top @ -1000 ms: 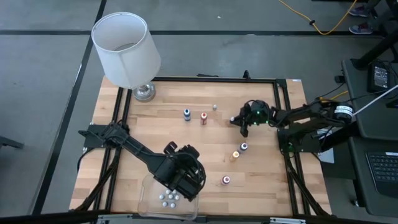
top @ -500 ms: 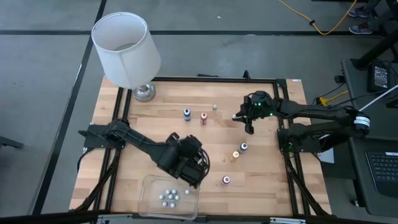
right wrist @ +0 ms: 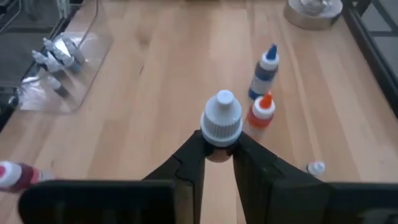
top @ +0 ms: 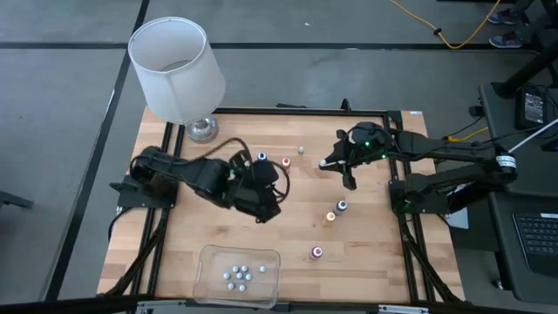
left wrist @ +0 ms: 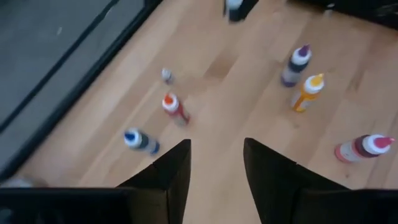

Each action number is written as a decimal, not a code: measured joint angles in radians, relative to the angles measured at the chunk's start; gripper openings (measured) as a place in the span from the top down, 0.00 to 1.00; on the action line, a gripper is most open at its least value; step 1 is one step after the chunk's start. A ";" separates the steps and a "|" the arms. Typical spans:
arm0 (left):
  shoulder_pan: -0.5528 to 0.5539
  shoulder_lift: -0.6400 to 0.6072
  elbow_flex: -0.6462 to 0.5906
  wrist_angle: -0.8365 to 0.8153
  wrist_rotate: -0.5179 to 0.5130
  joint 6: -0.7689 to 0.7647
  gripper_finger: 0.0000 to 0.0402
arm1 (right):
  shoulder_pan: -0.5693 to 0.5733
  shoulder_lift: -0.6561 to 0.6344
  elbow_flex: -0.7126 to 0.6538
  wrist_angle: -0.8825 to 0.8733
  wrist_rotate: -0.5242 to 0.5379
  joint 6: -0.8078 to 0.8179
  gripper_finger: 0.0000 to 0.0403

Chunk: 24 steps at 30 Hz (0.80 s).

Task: Pick & Place food coloring
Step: Put the small pink food coloring bottle into the bin

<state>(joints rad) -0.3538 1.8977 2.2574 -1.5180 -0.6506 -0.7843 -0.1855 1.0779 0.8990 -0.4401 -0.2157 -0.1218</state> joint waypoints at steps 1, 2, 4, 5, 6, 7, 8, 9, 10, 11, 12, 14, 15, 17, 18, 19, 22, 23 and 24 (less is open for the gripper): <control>0.005 -0.008 0.000 0.016 -0.001 0.039 0.64 | 0.014 0.015 0.020 -0.005 0.011 0.009 0.82; 0.010 -0.014 0.000 0.035 0.000 0.080 0.64 | 0.029 0.032 0.040 -0.008 0.017 0.011 0.82; 0.022 -0.022 0.000 0.066 0.010 0.152 0.62 | 0.060 0.068 0.085 -0.012 0.034 0.012 0.82; 0.031 -0.022 0.000 0.080 0.022 0.186 0.62 | 0.076 0.087 0.110 -0.012 0.048 0.013 0.82; 0.039 -0.022 0.000 0.096 0.036 0.217 0.61 | 0.091 0.108 0.135 -0.013 0.059 0.013 0.82; 0.047 -0.022 0.000 0.110 0.055 0.246 0.60 | 0.106 0.129 0.162 -0.019 0.068 0.012 0.82; 0.053 -0.022 0.000 0.119 0.071 0.272 0.59 | 0.119 0.150 0.188 -0.020 0.079 0.013 0.82; 0.059 -0.022 0.000 0.129 0.079 0.295 0.58 | 0.134 0.173 0.218 -0.023 0.087 0.013 0.81; 0.064 -0.022 0.000 0.146 0.086 0.315 0.57 | 0.145 0.195 0.248 -0.033 0.093 0.011 0.81; 0.069 -0.022 0.000 0.161 0.093 0.336 0.56 | 0.154 0.216 0.274 -0.048 0.096 0.006 0.81; 0.073 -0.022 0.000 0.175 0.094 0.354 0.55 | 0.162 0.239 0.304 -0.061 0.099 0.003 0.81; 0.079 -0.022 0.000 0.197 0.095 0.382 0.54 | 0.178 0.276 0.351 -0.079 0.112 -0.012 0.81; 0.083 -0.022 0.000 0.205 0.096 0.393 0.53 | 0.185 0.294 0.373 -0.094 0.119 -0.016 0.81; 0.084 -0.022 0.000 0.214 0.097 0.411 0.52 | 0.199 0.324 0.413 -0.096 0.129 -0.019 0.81; 0.084 -0.022 0.000 0.214 0.102 0.421 0.51 | 0.204 0.336 0.428 -0.096 0.129 -0.019 0.81; 0.084 -0.022 0.000 0.214 0.108 0.428 0.51 | 0.210 0.346 0.443 -0.101 0.129 -0.019 0.81; 0.088 -0.021 0.000 0.214 0.127 0.430 0.51 | 0.224 0.375 0.479 -0.096 0.129 -0.021 0.81; 0.089 -0.021 0.000 0.214 0.124 0.431 0.51 | 0.228 0.382 0.488 -0.098 0.130 -0.021 0.81; 0.089 -0.021 0.000 0.214 0.117 0.432 0.51 | 0.230 0.388 0.496 -0.098 0.130 -0.021 0.81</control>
<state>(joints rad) -0.2646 1.8767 2.2574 -1.3035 -0.5334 -0.3527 0.0448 1.4660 1.3947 -0.5376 -0.0860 -0.1432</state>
